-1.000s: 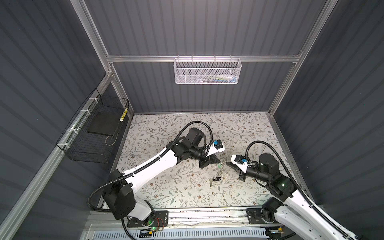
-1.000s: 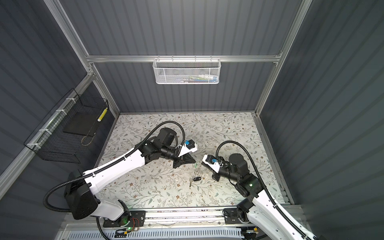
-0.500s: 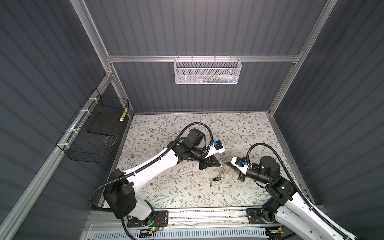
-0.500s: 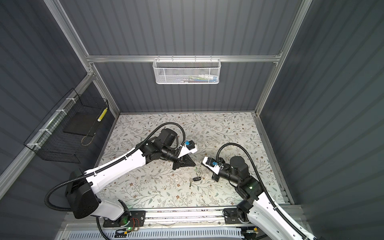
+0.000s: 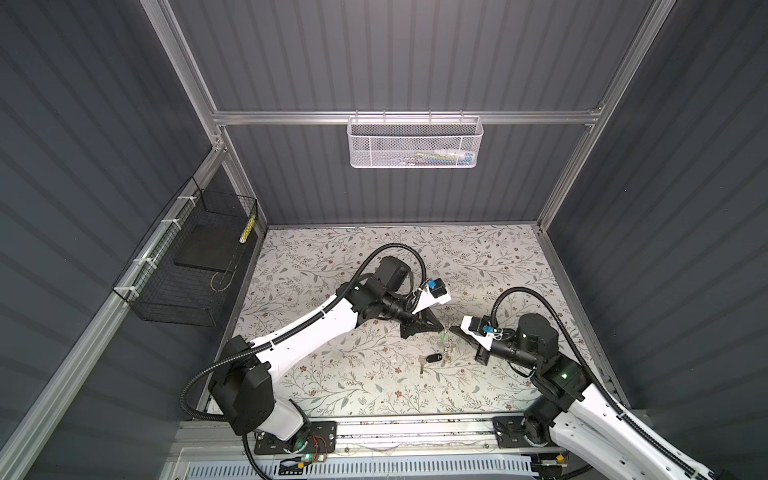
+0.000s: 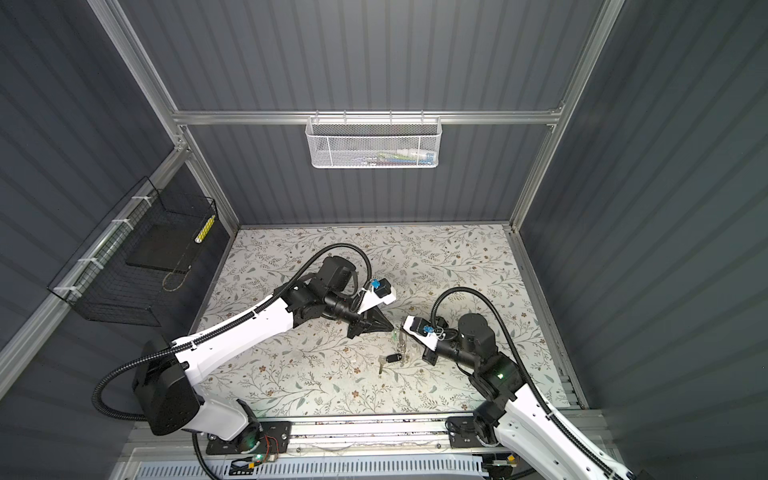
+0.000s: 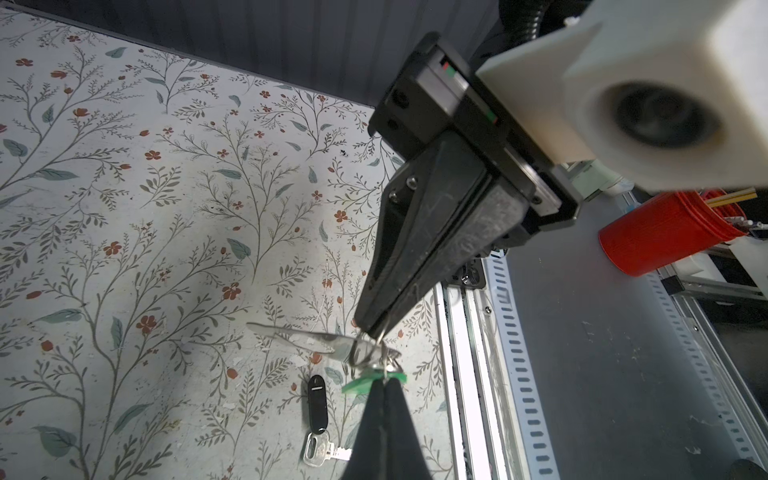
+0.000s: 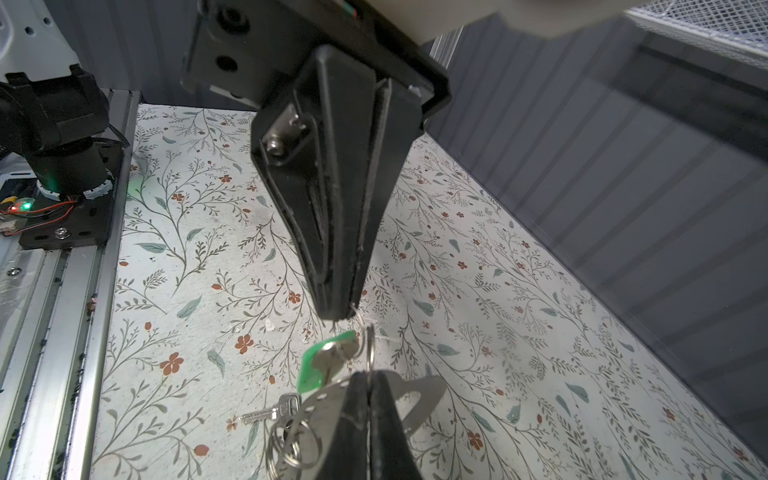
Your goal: Put the keys on the keyring
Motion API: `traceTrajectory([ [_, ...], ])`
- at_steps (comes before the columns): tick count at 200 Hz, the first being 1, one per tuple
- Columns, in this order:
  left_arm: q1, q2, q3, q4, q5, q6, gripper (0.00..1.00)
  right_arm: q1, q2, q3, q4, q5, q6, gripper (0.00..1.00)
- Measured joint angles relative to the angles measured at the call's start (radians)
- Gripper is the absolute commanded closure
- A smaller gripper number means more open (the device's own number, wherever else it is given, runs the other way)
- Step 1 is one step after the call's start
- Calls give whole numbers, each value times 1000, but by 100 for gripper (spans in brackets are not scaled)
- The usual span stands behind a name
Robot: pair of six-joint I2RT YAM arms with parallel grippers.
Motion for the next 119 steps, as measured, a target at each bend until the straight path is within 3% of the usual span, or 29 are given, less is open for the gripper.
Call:
traceTrajectory([
  [119, 37, 6, -18, 21, -5, -79, 100, 4, -5, -31, 51, -5, 1, 100],
])
